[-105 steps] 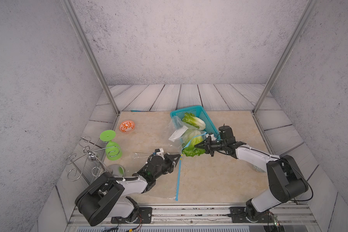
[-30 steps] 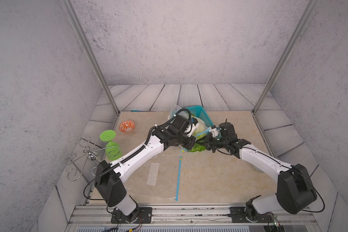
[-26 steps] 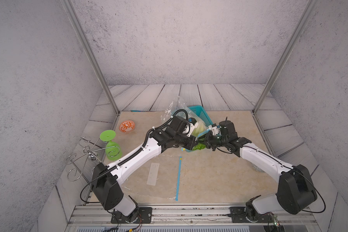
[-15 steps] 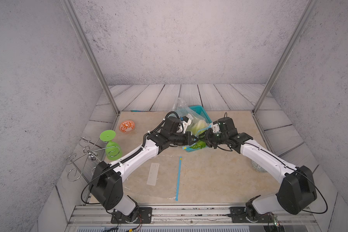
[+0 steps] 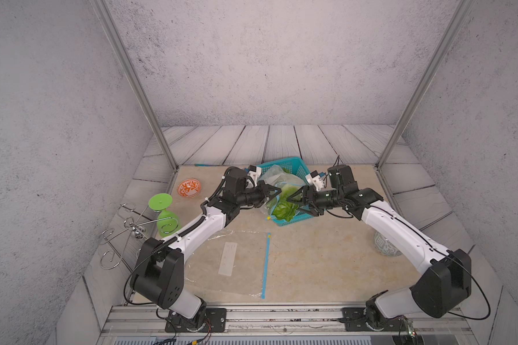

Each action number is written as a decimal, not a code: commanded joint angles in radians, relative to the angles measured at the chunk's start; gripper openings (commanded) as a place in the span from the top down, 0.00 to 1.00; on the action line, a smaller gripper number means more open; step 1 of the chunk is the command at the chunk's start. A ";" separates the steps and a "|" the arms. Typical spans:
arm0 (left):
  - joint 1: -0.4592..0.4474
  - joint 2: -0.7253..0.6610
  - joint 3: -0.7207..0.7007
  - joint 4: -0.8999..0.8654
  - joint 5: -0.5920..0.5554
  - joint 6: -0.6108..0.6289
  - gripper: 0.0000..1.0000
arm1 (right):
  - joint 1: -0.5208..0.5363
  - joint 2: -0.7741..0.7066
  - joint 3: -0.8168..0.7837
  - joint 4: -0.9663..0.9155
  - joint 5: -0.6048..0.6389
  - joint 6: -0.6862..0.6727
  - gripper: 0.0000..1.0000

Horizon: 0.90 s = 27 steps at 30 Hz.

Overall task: Put the chinese cabbages into a zipper bag and zip it
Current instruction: Place the Chinese cabbage in the zipper food storage bag.

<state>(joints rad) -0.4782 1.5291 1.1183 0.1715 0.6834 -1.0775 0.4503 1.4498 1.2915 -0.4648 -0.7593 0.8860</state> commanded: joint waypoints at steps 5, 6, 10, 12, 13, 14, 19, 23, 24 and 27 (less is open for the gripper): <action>0.038 0.006 -0.016 0.077 0.066 -0.079 1.00 | -0.053 -0.001 -0.001 0.007 -0.074 -0.011 0.32; 0.038 0.006 -0.015 0.076 0.067 -0.079 1.00 | -0.053 -0.005 0.003 0.009 -0.074 -0.009 0.32; 0.039 0.013 -0.011 0.087 0.073 -0.087 1.00 | -0.063 -0.034 -0.018 0.016 -0.059 0.000 0.32; 0.041 0.013 -0.008 0.092 0.076 -0.093 1.00 | -0.082 -0.066 -0.047 0.021 -0.036 0.014 0.33; 0.041 0.014 -0.006 0.092 0.076 -0.093 1.00 | -0.094 -0.088 -0.069 0.036 -0.025 0.027 0.34; 0.041 0.012 -0.006 0.092 0.076 -0.090 1.00 | -0.104 -0.108 -0.094 0.051 -0.019 0.040 0.34; 0.043 0.016 -0.005 0.092 0.074 -0.091 1.00 | -0.171 -0.163 -0.169 0.040 0.036 0.045 0.37; 0.043 0.019 0.004 0.089 0.076 -0.087 1.00 | -0.160 -0.133 -0.276 0.074 0.142 0.011 0.53; 0.043 0.021 0.006 0.087 0.077 -0.085 1.00 | -0.145 -0.116 -0.294 0.104 0.151 0.021 0.55; 0.043 0.022 0.011 0.070 0.083 -0.076 1.00 | -0.119 -0.055 -0.315 0.206 0.199 0.056 0.57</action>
<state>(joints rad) -0.4442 1.5417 1.1095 0.2134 0.7185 -1.1038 0.3103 1.3437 0.9913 -0.3576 -0.6380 0.9211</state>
